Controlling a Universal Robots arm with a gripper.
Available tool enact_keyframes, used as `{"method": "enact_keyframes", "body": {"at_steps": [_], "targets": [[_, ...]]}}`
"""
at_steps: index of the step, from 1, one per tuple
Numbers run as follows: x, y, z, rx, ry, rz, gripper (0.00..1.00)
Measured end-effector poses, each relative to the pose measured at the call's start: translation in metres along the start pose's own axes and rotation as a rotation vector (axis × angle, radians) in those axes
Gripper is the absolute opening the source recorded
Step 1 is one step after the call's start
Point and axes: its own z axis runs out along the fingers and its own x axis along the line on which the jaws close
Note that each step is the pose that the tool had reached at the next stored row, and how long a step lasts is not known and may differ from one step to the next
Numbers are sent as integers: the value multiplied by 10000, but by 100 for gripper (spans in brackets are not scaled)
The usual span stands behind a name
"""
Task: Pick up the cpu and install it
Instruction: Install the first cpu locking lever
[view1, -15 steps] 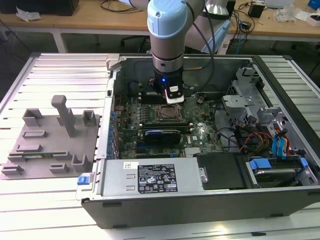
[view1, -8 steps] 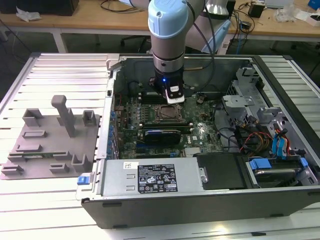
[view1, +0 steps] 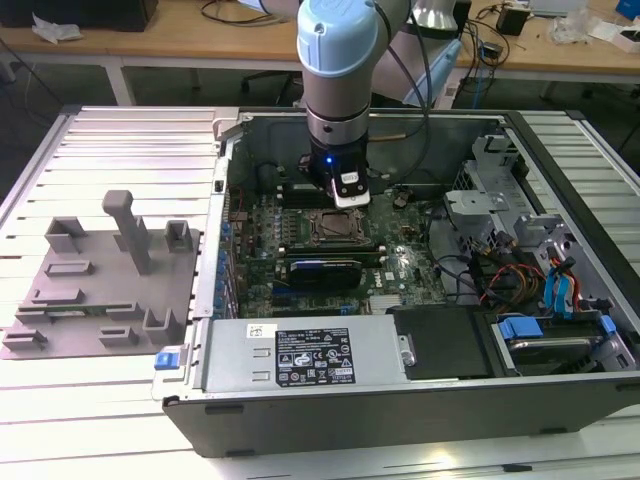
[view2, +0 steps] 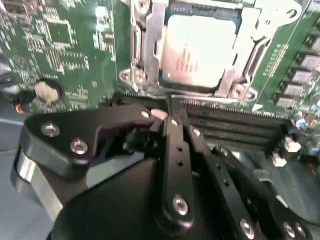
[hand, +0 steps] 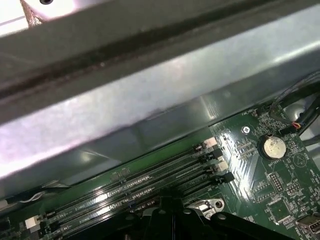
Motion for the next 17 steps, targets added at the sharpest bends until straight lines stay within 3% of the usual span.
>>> {"method": "enact_keyframes", "body": {"at_steps": [4,6,10,12,13,14,16,17], "targets": [[-1,3,7,-18,-3,6,11],[-3,16,-17,-92,14,9,11],[-10,65,-222,-61,10,8,11],[-11,73,-254,202,-105,-29,11],[-12,74,-255,536,-245,-77,11],[-12,74,-256,776,-348,-111,11],[-14,75,-256,1646,-717,-237,11],[-14,75,-256,1785,-777,-256,11]]}}
